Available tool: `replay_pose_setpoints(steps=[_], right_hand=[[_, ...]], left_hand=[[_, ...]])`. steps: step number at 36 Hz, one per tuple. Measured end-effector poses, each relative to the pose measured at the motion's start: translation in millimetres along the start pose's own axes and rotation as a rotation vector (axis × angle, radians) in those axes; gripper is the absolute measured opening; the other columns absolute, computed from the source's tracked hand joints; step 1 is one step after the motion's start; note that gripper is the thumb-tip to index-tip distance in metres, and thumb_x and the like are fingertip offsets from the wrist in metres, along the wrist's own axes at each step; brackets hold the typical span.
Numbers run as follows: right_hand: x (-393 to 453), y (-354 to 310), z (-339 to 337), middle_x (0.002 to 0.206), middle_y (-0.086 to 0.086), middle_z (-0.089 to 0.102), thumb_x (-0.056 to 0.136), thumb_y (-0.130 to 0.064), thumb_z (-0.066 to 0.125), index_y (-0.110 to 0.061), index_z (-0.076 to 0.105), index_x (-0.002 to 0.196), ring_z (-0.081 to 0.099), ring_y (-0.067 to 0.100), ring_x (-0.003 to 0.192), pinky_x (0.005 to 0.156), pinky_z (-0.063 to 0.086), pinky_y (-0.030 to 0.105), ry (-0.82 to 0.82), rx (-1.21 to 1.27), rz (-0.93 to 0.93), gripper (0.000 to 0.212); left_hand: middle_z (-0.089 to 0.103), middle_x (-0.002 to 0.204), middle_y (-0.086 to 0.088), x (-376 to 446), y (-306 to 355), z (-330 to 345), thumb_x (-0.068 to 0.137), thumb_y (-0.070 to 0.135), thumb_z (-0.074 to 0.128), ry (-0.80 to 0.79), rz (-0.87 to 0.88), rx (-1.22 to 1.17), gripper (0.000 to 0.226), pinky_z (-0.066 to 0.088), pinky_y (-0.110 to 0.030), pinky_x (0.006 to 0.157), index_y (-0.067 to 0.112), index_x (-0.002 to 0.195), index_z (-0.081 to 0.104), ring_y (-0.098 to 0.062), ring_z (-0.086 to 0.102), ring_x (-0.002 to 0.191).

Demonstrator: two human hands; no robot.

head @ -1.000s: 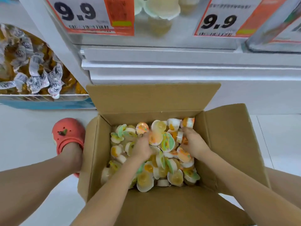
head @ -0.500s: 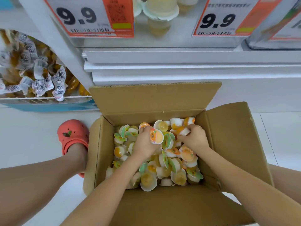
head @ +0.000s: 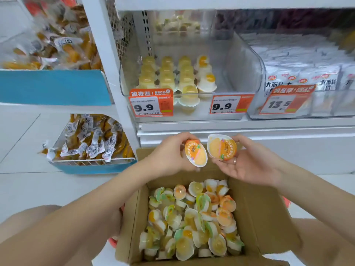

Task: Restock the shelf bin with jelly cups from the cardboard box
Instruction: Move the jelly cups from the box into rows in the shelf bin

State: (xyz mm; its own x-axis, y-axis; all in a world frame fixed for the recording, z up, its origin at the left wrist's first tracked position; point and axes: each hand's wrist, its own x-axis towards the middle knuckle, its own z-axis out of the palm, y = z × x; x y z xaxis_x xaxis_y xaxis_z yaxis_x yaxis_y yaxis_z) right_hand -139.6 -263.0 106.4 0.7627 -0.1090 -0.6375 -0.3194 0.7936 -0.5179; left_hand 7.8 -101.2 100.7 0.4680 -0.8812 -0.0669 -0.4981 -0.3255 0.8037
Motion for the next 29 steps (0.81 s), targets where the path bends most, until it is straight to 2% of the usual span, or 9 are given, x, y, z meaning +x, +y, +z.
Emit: replay_pose_setpoints(steps=[3, 8, 11, 13, 16, 19, 23, 26, 29], right_hand=[[-10, 5, 13, 0.106, 0.018, 0.066, 0.067, -0.03, 0.072, -0.009, 0.059, 0.121, 0.067, 0.026, 0.087, 0.078, 0.057, 0.031, -0.011, -0.032, -0.073, 0.06], [-15, 2, 35, 0.098, 0.01, 0.067, 0.075, -0.035, 0.067, -0.015, 0.063, 0.11, 0.066, 0.021, 0.088, 0.081, 0.056, 0.028, -0.015, -0.127, -0.242, 0.04], [-17, -2, 37, 0.104, 0.008, 0.068, 0.077, -0.029, 0.067, -0.014, 0.057, 0.119, 0.066, 0.017, 0.09, 0.086, 0.055, 0.027, -0.002, -0.232, -0.359, 0.046], [-17, -2, 38, 0.106, 0.007, 0.069, 0.074, -0.026, 0.069, -0.013, 0.055, 0.123, 0.066, 0.017, 0.093, 0.091, 0.054, 0.031, 0.004, -0.318, -0.417, 0.052], [-18, 2, 43, 0.102, 0.007, 0.072, 0.07, -0.028, 0.074, -0.017, 0.054, 0.122, 0.068, 0.021, 0.097, 0.096, 0.051, 0.037, 0.035, -0.503, -0.495, 0.057], [-18, 7, 47, 0.1, 0.006, 0.073, 0.071, -0.033, 0.074, -0.02, 0.055, 0.12, 0.068, 0.025, 0.099, 0.099, 0.049, 0.042, 0.063, -0.675, -0.53, 0.055], [-20, 9, 48, 0.094, 0.001, 0.073, 0.078, -0.03, 0.072, -0.022, 0.055, 0.118, 0.07, 0.017, 0.09, 0.095, 0.051, 0.039, 0.094, -0.801, -0.552, 0.045], [-22, 8, 49, 0.094, 0.001, 0.073, 0.063, -0.041, 0.075, -0.024, 0.058, 0.114, 0.07, 0.014, 0.088, 0.093, 0.053, 0.037, 0.122, -0.856, -0.565, 0.056], [-22, 7, 49, 0.097, 0.003, 0.072, 0.064, -0.034, 0.078, -0.022, 0.059, 0.112, 0.069, 0.016, 0.091, 0.092, 0.054, 0.039, 0.129, -0.827, -0.569, 0.053]], left_hand=[[0.066, 0.098, 0.01, -8, 7, -7, 0.051, 0.021, 0.092, 0.055, 0.015, -0.122, 0.063, 0.051, -0.024, 0.078, 0.032, 0.103, 0.059, -0.011, 0.061, 0.091], [0.066, 0.099, 0.013, -7, 25, -9, 0.053, 0.015, 0.091, 0.152, 0.024, -0.194, 0.059, 0.053, -0.023, 0.08, 0.034, 0.1, 0.06, -0.01, 0.062, 0.093], [0.067, 0.096, 0.012, -6, 28, -10, 0.052, 0.017, 0.09, 0.202, 0.019, -0.219, 0.061, 0.049, -0.011, 0.07, 0.03, 0.105, 0.063, -0.006, 0.063, 0.086], [0.068, 0.098, 0.011, -6, 28, -7, 0.052, 0.021, 0.09, 0.218, 0.006, -0.209, 0.065, 0.047, -0.009, 0.072, 0.027, 0.111, 0.063, -0.004, 0.063, 0.088], [0.068, 0.099, 0.011, -7, 28, -1, 0.051, 0.031, 0.091, 0.254, 0.009, -0.164, 0.069, 0.052, -0.022, 0.079, 0.029, 0.115, 0.064, -0.008, 0.064, 0.092], [0.068, 0.09, 0.011, -9, 28, 5, 0.051, 0.041, 0.088, 0.295, 0.019, -0.121, 0.063, 0.051, -0.028, 0.074, 0.03, 0.11, 0.067, -0.009, 0.062, 0.086], [0.068, 0.094, 0.006, -11, 28, 12, 0.047, 0.06, 0.076, 0.311, 0.015, -0.081, 0.068, 0.053, -0.037, 0.078, 0.036, 0.109, 0.065, -0.015, 0.061, 0.09], [0.066, 0.104, 0.006, -14, 31, 13, 0.053, 0.05, 0.083, 0.325, 0.031, -0.07, 0.073, 0.05, -0.025, 0.082, 0.037, 0.121, 0.059, -0.011, 0.059, 0.097], [0.063, 0.109, 0.01, -18, 35, 14, 0.061, 0.032, 0.085, 0.335, 0.062, -0.045, 0.075, 0.044, -0.012, 0.081, 0.032, 0.129, 0.054, -0.005, 0.057, 0.098]])
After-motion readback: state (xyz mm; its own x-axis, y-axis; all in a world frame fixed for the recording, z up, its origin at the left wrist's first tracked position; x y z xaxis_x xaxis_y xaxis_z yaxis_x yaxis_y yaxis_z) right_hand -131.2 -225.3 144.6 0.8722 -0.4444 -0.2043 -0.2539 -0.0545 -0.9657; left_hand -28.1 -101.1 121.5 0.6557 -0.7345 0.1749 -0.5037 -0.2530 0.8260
